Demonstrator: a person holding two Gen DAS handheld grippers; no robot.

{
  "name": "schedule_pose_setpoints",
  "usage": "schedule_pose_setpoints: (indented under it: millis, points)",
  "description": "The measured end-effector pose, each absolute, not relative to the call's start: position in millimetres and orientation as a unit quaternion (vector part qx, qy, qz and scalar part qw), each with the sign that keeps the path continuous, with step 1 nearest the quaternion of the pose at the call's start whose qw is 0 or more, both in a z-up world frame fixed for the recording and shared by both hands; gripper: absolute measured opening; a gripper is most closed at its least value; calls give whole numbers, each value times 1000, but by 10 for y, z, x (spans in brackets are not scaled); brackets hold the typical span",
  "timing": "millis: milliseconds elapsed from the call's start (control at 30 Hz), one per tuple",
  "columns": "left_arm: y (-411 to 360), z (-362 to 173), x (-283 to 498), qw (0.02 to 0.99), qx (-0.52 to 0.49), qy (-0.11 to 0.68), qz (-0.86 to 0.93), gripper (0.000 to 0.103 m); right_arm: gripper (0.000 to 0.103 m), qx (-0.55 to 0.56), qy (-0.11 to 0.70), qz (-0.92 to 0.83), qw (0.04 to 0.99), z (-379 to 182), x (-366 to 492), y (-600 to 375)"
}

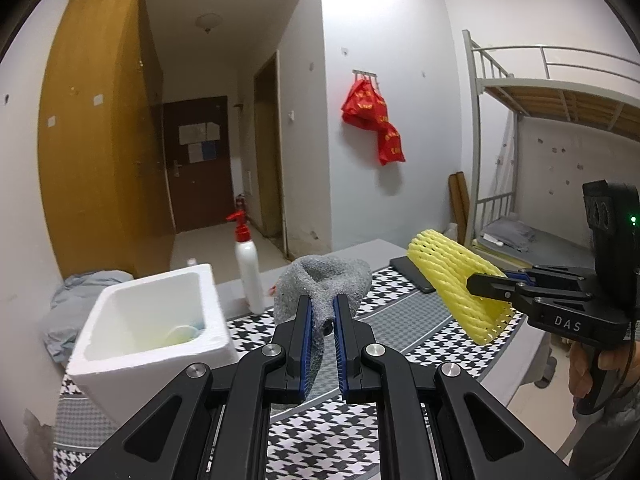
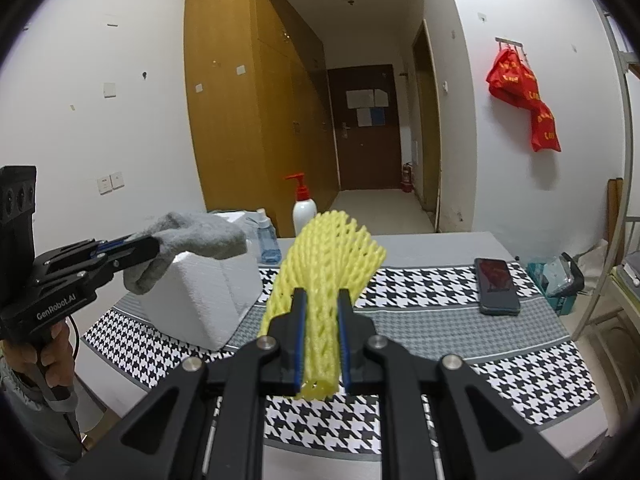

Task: Organize soft objects
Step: 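Carry the yellow net with the right tool and the sock with the left tool to the foam box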

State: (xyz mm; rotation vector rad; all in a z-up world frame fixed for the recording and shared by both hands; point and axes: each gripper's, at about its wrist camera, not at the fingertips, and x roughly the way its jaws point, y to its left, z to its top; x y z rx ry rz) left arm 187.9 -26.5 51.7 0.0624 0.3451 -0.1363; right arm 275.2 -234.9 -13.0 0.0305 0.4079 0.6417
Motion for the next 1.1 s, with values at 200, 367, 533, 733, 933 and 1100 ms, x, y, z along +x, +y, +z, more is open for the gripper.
schedule_pose_setpoints:
  millis: [200,367,533,733,933,1100]
  points:
    - [-137,539,1799,984,26,168,-51,11,17,11,192,329,924,-99,2724,-2241]
    - [-50,548,1714,985,26,164,-35,11,17,5,190,343,920,-87,2715,-2126]
    - [56,557,1616,987,16,160,-17,11,17,5,188,362,913,-67,2716,-2012]
    - [211,574,1512,987,5,158,8,11,17,0,182,383,905,-49,2705,-1864]
    - [324,537,1459,986,-1,164,33,11,17,-3,183,404,896,-62,2716,-1735]
    - [415,513,1403,985,-9,167,53,11,17,-6,183,419,890,-68,2712,-1640]
